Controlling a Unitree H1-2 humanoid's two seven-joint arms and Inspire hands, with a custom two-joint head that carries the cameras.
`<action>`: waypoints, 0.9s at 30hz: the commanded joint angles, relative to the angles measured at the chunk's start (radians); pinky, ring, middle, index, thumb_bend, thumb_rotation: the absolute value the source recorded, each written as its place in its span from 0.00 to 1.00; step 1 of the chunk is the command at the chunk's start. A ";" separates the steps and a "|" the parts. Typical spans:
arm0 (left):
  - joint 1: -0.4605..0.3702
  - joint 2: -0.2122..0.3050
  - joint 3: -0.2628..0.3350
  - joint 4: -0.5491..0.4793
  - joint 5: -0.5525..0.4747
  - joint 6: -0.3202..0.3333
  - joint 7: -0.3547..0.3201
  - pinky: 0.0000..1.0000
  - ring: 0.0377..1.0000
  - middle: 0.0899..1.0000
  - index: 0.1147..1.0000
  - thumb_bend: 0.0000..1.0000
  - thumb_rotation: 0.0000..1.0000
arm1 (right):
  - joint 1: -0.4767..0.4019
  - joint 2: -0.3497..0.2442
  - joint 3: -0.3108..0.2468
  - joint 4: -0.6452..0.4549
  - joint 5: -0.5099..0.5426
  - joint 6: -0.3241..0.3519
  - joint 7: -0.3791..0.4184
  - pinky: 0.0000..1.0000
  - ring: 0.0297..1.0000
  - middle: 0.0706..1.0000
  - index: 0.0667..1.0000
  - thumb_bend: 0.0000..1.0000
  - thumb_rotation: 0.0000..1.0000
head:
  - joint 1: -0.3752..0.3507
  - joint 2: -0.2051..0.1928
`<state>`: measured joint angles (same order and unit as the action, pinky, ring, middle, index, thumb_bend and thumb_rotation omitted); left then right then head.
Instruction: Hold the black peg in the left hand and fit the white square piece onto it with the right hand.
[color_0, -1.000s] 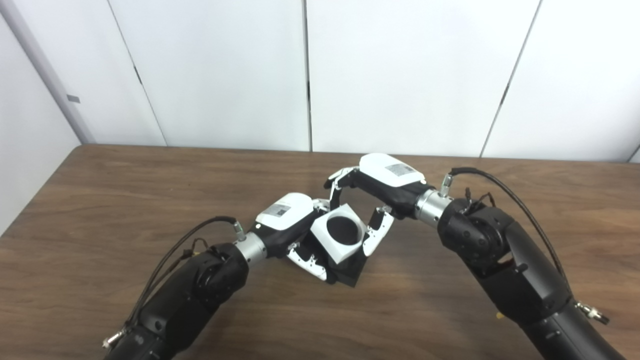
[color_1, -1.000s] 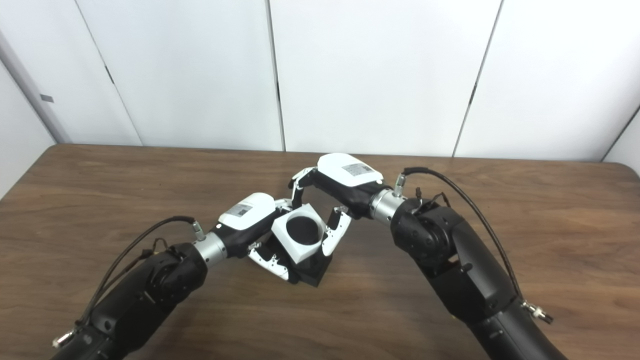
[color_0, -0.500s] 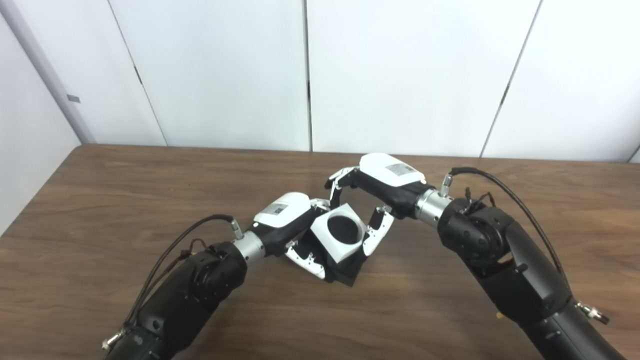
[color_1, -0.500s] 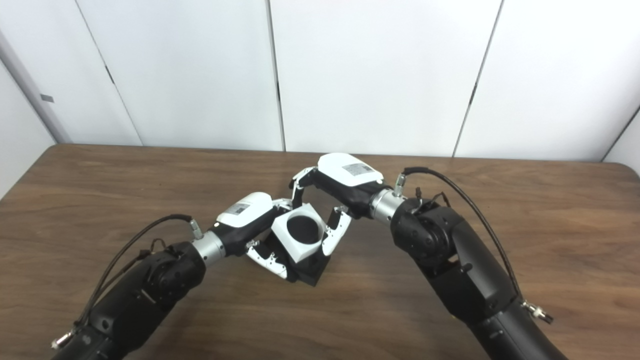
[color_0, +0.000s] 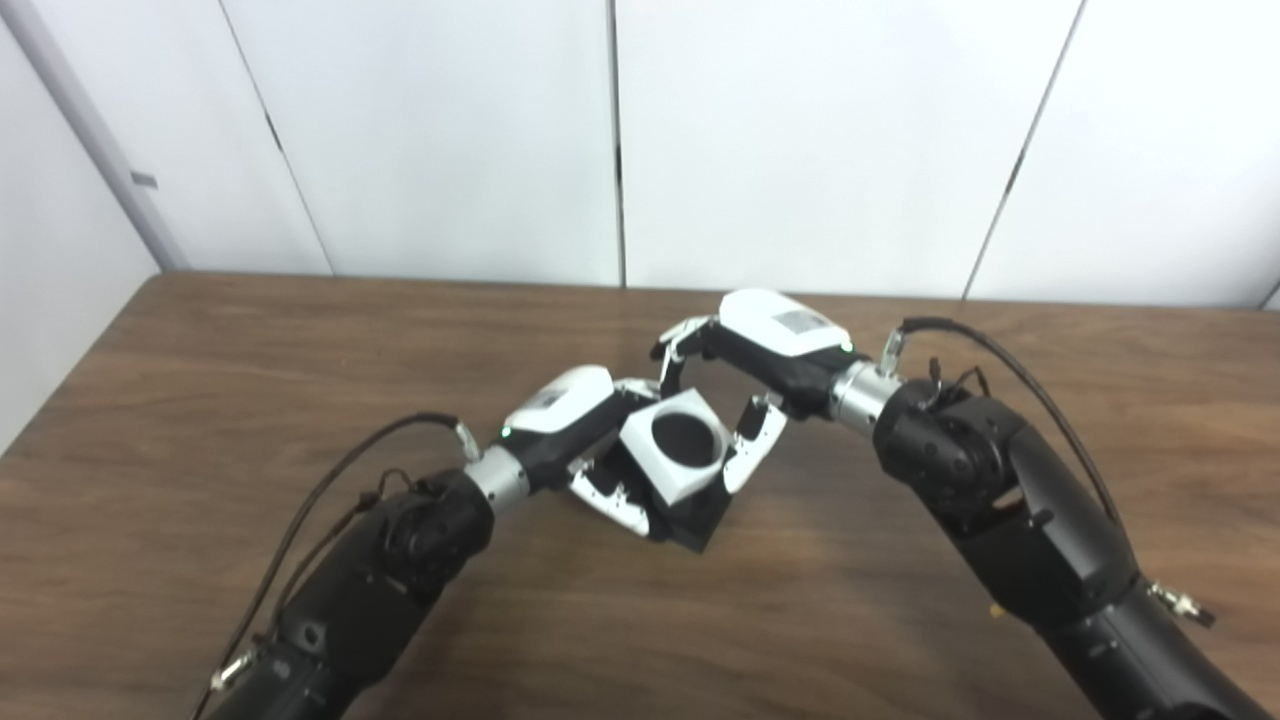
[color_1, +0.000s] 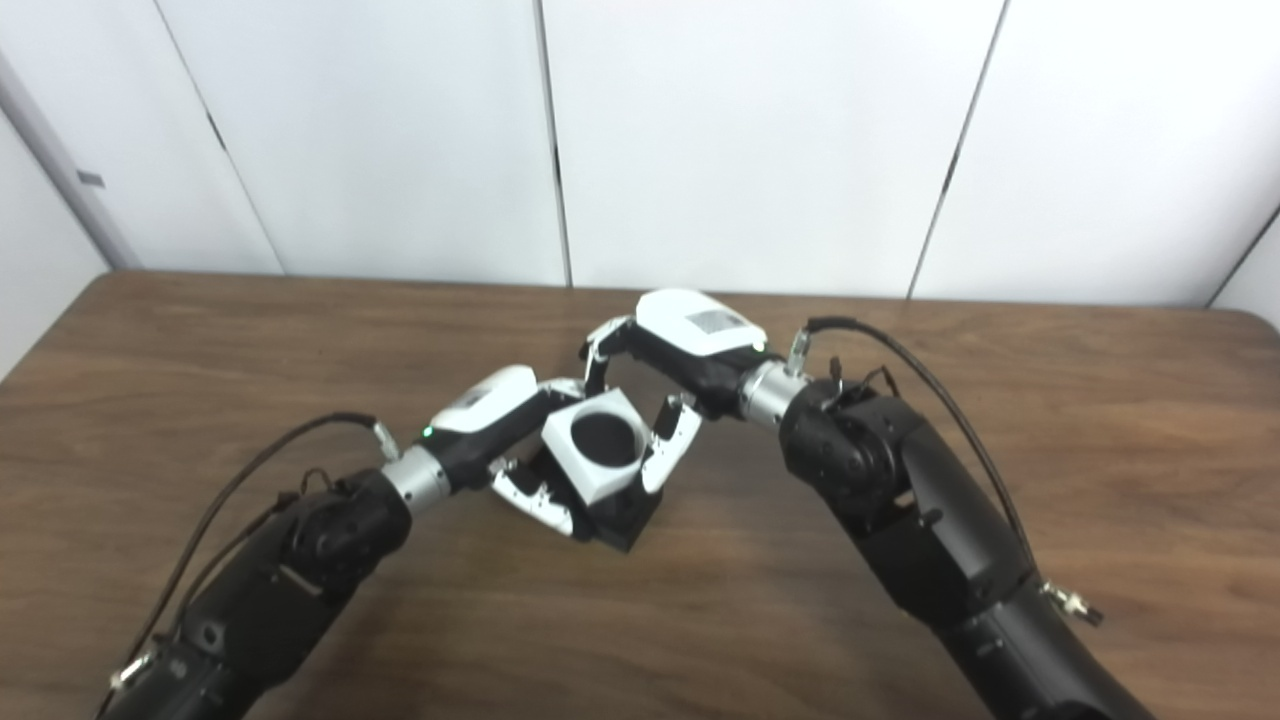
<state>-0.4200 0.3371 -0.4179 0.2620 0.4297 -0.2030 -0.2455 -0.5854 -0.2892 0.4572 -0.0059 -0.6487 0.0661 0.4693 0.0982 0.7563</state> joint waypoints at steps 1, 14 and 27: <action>0.028 -0.007 -0.027 0.042 0.000 0.023 -0.069 0.81 0.88 0.84 0.49 1.00 0.18 | 0.009 -0.024 0.018 0.009 -0.020 0.002 0.029 0.71 0.79 0.78 0.46 0.52 0.15 | -0.001 0.001; 0.028 -0.009 -0.034 0.034 -0.006 0.021 -0.067 0.81 0.88 0.84 0.49 1.00 0.17 | 0.000 -0.033 0.010 -0.016 0.001 -0.014 0.038 0.70 0.79 0.78 0.46 0.52 0.15 | 0.000 0.009; 0.025 -0.009 -0.040 0.039 0.002 0.013 -0.065 0.80 0.88 0.84 0.49 1.00 0.16 | -0.022 -0.048 0.004 -0.083 0.001 0.012 0.102 0.72 0.84 0.87 0.96 1.00 0.43 | -0.001 0.007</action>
<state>-0.4247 0.3366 -0.4177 0.2678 0.4137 -0.2074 -0.2453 -0.5670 -0.3425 0.4720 -0.0614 -0.6503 0.0752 0.5672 0.0966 0.7624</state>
